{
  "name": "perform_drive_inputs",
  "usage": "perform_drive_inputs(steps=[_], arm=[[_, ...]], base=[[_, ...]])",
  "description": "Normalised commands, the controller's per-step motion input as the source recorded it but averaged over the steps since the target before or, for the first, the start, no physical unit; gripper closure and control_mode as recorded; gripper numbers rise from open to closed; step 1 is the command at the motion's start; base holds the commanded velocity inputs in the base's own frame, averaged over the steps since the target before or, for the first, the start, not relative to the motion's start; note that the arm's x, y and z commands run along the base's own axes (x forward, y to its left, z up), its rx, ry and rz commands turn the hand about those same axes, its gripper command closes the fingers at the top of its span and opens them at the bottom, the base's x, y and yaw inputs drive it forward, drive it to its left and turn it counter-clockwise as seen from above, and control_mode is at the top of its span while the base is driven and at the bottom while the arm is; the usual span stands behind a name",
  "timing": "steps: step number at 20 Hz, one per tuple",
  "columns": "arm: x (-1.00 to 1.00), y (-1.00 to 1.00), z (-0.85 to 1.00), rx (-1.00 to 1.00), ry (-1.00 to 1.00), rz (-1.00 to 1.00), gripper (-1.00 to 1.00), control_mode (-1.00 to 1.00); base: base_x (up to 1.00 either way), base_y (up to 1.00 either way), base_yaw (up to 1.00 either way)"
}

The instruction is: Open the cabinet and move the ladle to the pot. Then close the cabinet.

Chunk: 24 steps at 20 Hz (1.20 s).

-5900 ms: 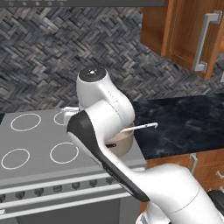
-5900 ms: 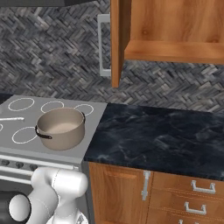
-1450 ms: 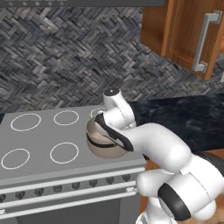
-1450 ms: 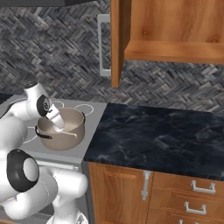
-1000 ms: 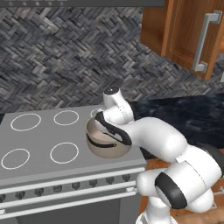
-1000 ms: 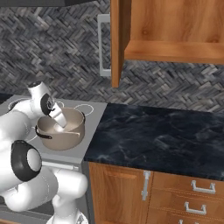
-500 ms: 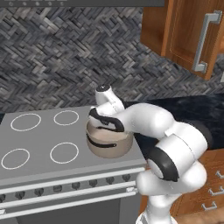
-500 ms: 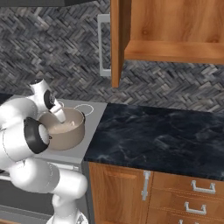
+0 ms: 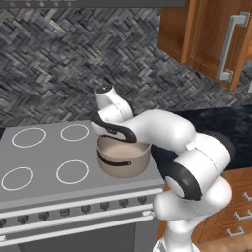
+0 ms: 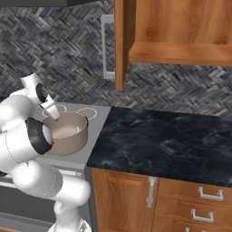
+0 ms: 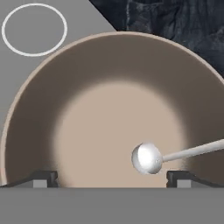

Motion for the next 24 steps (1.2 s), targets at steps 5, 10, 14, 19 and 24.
perform_drive_inputs(steps=[5,10,14,19,24], arm=[[-1.00,-0.53,0.33,0.00,0.00,0.00,-1.00,-1.00],[-1.00,-0.81,0.23,0.00,0.00,0.04,-1.00,-1.00],[-1.00,-0.48,0.39,0.00,-0.04,0.24,-1.00,-1.00],[-1.00,-0.41,0.32,0.00,-0.05,0.33,-1.00,-1.00],[-0.85,-0.35,0.13,0.00,-0.02,0.32,-1.00,-1.00]], base=[[0.00,0.00,0.00],[0.00,0.00,0.00],[0.00,0.00,0.00],[0.00,0.00,0.00],[0.00,0.00,0.00]])
